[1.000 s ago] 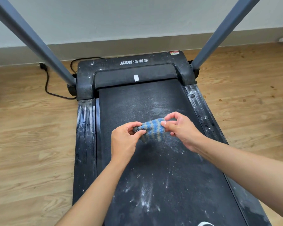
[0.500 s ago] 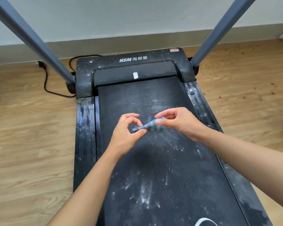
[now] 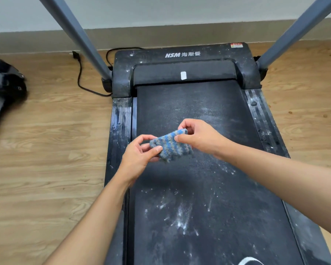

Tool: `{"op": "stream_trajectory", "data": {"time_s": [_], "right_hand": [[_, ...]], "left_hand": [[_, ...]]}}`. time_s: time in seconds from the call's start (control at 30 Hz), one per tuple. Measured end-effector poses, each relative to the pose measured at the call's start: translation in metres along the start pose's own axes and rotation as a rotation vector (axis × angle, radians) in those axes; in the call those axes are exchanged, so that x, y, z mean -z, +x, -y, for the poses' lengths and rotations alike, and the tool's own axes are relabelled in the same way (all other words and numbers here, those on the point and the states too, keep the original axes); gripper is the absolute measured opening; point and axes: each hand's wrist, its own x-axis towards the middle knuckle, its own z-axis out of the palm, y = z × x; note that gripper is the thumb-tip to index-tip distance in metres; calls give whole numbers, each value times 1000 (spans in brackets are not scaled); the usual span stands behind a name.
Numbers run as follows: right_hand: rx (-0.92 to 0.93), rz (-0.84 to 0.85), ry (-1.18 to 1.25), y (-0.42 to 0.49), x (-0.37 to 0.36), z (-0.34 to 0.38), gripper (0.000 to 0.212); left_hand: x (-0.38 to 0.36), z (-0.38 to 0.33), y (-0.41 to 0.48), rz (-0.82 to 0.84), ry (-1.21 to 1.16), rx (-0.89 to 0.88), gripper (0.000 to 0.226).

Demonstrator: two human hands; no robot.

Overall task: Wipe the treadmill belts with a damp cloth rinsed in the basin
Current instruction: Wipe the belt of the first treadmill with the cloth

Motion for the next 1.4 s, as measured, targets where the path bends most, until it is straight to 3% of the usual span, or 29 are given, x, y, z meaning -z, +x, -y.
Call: {"op": "stream_trajectory", "data": {"time_s": [0.13,0.27,0.43,0.57,0.67,0.77,0.87,1.0,1.4], "right_hand": [[49,46,-113,14,-13,21,16],[101,64,-347,2,11,55,16],[15,109,-558,-50,48,77,15],[-47,-83,-511,-63,6,40,15],[-52,-169,-516,-63,-62,0,16],[-97,-83,-632,-70,-140,-41,13],[-82,-126,-723,-77,-189,-59,18],[-76,-164,-717,-74,-196,-55,23],[-322,115,-861,-50,-187,-16,48]], "left_hand": [[23,20,6,-188,37,-49,17],[48,52,3,-373,463,-176,21],[66,87,-29,-298,1032,-359,43],[77,110,-57,-247,1268,-333,61],[86,128,-71,-223,1322,-319,63],[87,138,-80,-226,1341,-324,64],[85,137,-80,-254,1323,-329,64],[80,136,-81,-307,1265,-344,64],[84,130,-81,-263,1235,-310,64]]}}
